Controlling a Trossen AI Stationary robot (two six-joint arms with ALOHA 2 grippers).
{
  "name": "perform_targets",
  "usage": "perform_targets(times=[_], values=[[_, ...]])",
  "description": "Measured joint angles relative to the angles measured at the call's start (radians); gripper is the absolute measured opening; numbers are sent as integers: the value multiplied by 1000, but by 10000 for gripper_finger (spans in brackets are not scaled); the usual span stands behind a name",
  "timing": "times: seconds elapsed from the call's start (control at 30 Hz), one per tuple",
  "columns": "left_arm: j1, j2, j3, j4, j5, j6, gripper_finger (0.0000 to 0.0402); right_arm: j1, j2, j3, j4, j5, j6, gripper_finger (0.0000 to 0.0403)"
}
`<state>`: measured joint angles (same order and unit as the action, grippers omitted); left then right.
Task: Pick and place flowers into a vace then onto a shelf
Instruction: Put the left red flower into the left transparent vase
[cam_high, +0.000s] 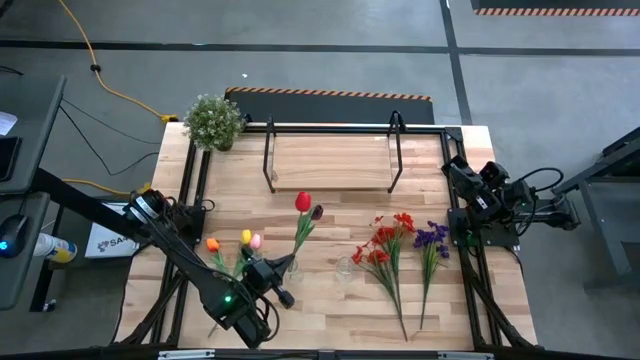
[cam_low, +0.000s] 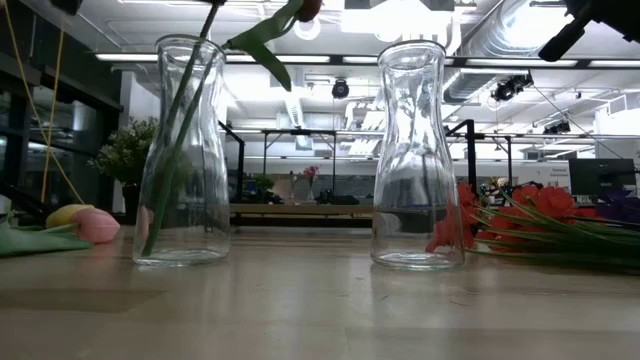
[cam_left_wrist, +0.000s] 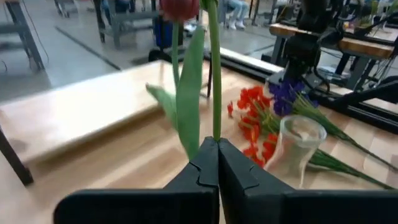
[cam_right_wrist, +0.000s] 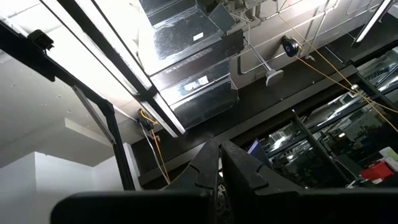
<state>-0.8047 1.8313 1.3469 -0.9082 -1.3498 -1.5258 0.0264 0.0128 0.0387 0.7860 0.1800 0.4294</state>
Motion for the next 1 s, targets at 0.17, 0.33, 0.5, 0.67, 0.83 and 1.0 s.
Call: perform_targets(times=[0.17,0.33,0.5,0.67,0.83,1.0], values=[[0,0,-38,50,35,-24,29,0,0,0,0,0,0,12],[0,0,-42,54,42,-24,47,0,0,0,0,0,0,12],[0,0,-42,52,46,-24,73,0,0,0,0,3,0,12],[0,0,-42,50,57,-24,81,0,0,0,0,8,-7,12],[0,0,-42,49,89,-24,82,0,0,0,0,8,-8,12],[0,0,-42,49,116,-24,83,0,0,0,0,8,-8,12]])
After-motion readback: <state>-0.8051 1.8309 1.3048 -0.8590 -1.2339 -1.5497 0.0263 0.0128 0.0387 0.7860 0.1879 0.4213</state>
